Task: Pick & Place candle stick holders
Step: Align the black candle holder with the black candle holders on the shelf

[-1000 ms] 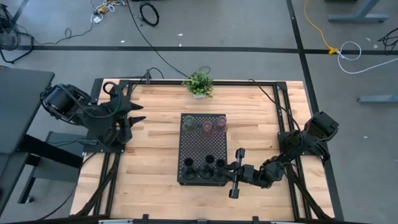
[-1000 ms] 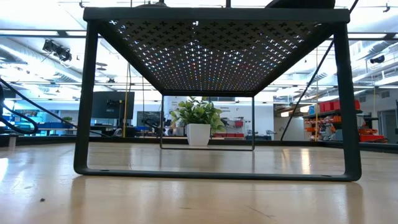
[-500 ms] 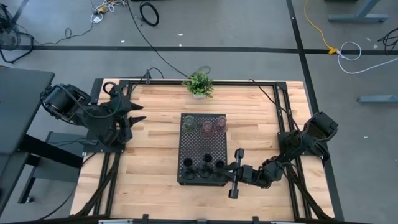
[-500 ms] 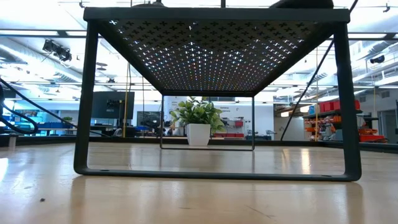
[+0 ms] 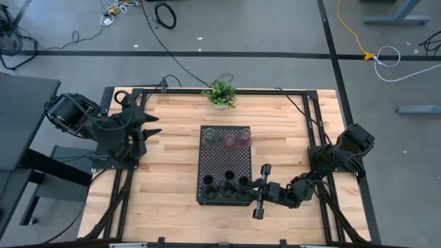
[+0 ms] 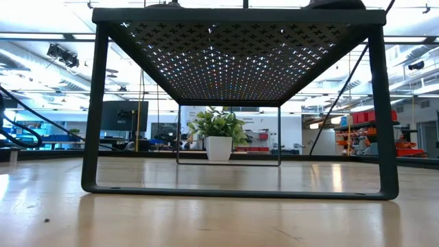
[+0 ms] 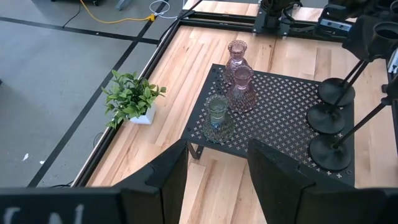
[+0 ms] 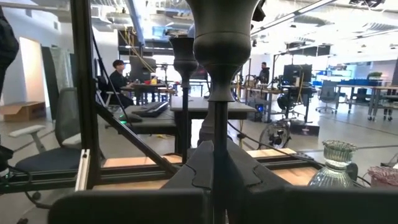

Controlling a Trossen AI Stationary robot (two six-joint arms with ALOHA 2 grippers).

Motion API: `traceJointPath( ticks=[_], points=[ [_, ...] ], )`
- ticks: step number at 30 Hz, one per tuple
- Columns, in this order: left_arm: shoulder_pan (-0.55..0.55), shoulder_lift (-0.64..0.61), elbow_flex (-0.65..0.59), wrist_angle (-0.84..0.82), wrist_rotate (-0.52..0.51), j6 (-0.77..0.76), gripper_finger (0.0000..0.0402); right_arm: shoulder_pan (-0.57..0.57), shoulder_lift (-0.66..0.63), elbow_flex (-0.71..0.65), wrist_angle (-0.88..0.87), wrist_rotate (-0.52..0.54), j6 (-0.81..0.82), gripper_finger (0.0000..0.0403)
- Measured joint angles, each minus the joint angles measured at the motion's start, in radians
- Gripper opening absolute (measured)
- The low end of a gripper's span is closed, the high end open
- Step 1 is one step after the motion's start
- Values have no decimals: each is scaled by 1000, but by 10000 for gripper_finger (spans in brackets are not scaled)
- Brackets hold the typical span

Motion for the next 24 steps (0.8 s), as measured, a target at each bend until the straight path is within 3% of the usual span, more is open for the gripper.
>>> traceJointPath(
  ticks=[19,24],
  points=[
    [0,0,0,0,0,0,170,0,-1,1,-27,7,-5,22],
    [0,0,0,0,0,0,170,0,0,0,-36,14,-20,41]
  ],
)
